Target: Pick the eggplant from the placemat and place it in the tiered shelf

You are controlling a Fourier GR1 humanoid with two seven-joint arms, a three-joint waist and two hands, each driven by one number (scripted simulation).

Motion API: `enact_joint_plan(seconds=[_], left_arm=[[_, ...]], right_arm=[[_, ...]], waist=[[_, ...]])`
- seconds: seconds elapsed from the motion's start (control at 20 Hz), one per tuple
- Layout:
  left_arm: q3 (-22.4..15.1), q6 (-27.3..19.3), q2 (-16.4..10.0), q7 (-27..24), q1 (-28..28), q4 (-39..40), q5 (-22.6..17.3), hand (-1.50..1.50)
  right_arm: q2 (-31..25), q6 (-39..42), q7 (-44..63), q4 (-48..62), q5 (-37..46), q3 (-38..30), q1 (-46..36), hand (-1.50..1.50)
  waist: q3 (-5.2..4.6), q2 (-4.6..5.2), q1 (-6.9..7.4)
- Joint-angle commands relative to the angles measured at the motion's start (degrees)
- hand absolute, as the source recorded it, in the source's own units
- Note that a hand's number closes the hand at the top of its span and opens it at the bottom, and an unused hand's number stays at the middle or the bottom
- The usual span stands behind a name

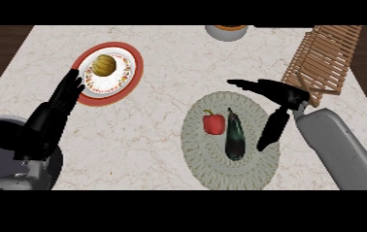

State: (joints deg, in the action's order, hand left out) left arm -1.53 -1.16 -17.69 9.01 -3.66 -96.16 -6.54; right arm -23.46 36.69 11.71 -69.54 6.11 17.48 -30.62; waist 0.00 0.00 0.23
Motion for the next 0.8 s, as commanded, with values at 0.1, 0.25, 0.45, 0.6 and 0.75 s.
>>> enact_joint_plan(seconds=[0.1,0.25,0.45,0.6,0.75], left_arm=[[0.7,0.1,0.7,3.6,-2.1,-1.0,1.0,0.0],[0.9,1.1,1.2,1.0,3.4,-4.0,1.5,0.0],[-0.6,-1.0,4.3,3.4,-3.4,-0.6,4.0,0.0],[3.5,2.7,2.0,-1.6,-1.5,3.5,1.8,0.0],[2.7,2.2,2.6,3.2,-1.8,-0.3,1.8,0.0]], right_arm=[[3.2,4.8,2.8,4.1,3.7,1.2,-2.8,-1.5],[5.3,6.2,9.3,0.6,3.6,0.7,-2.2,-1.5],[5.5,7.7,3.3,4.4,8.7,1.3,-3.1,-1.5],[4.5,5.7,3.7,1.6,13.3,2.7,-1.1,-1.5],[5.9,3.4,5.3,1.7,17.5,4.0,-0.7,-1.5]], waist=[[0.01,0.05,0.18],[-0.01,-0.08,0.09],[0.02,0.08,0.08],[-0.01,0.07,-0.05],[0.01,0.02,-0.07]])
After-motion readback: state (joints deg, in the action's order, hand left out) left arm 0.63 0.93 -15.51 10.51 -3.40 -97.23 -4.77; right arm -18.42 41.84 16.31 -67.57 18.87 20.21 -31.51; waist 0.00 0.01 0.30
